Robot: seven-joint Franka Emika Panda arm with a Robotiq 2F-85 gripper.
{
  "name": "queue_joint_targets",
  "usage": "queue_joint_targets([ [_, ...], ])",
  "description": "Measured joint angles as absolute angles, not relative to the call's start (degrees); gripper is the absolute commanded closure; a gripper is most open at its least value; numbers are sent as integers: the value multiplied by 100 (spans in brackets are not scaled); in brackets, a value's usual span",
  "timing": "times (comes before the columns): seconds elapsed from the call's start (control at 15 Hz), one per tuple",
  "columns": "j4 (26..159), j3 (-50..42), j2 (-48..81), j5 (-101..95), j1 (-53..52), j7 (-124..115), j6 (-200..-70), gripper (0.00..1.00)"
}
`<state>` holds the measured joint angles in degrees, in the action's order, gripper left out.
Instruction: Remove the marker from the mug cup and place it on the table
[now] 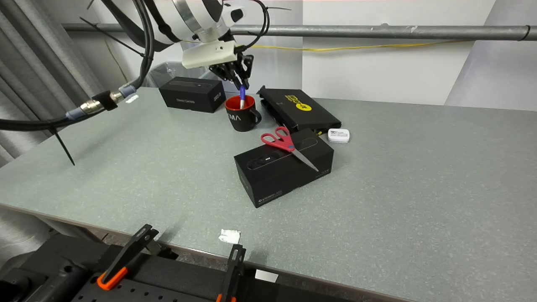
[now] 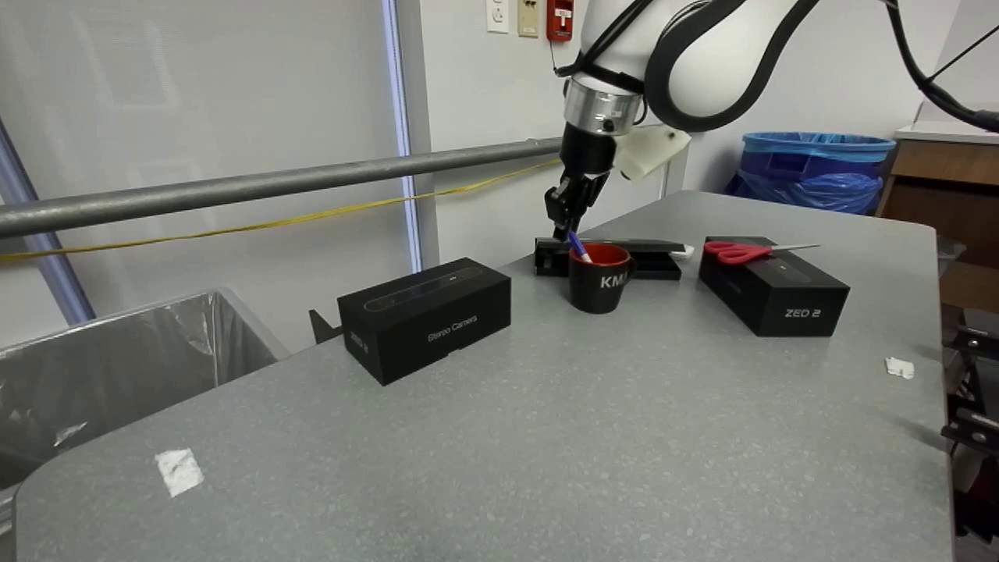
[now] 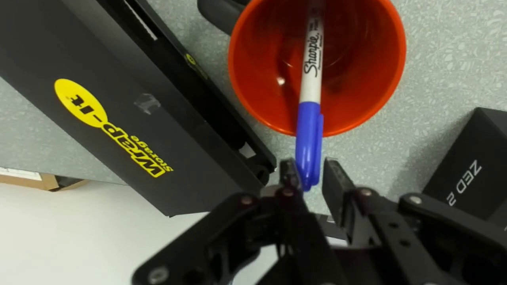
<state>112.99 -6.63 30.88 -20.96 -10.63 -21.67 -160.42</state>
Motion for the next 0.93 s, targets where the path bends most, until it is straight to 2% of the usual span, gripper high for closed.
queue_joint_targets([
  [0.13,11280,-663,3088,-2046,-1063,-2143,-16043,97],
  [0.53,11304,-685,2931,-1988,-1085,-2131,-16045,97],
  [0.93,12156,-1150,1515,-2605,-1632,-2250,-16087,97],
])
